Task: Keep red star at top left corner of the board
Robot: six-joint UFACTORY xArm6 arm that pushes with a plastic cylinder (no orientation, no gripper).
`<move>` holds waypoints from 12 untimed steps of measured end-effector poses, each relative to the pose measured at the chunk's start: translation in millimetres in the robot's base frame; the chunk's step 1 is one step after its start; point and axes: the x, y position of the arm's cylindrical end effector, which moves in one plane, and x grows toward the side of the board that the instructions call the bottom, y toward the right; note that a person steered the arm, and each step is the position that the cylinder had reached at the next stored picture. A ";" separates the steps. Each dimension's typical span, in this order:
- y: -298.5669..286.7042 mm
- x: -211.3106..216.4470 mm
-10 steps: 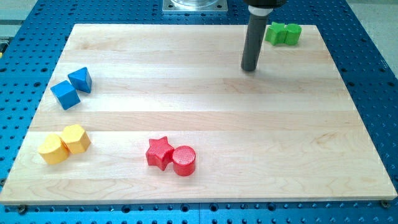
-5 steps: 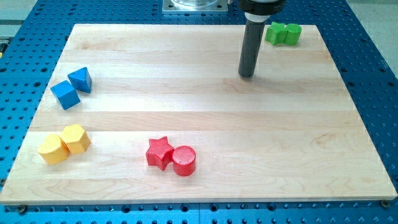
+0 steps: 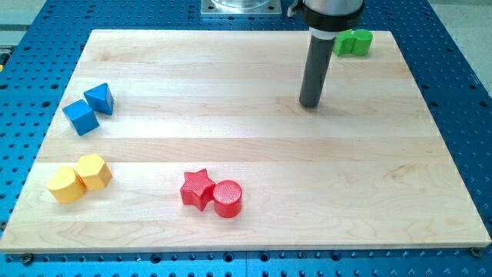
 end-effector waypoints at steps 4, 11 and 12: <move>4.4 200.3; -155.1 165.7; -155.1 227.6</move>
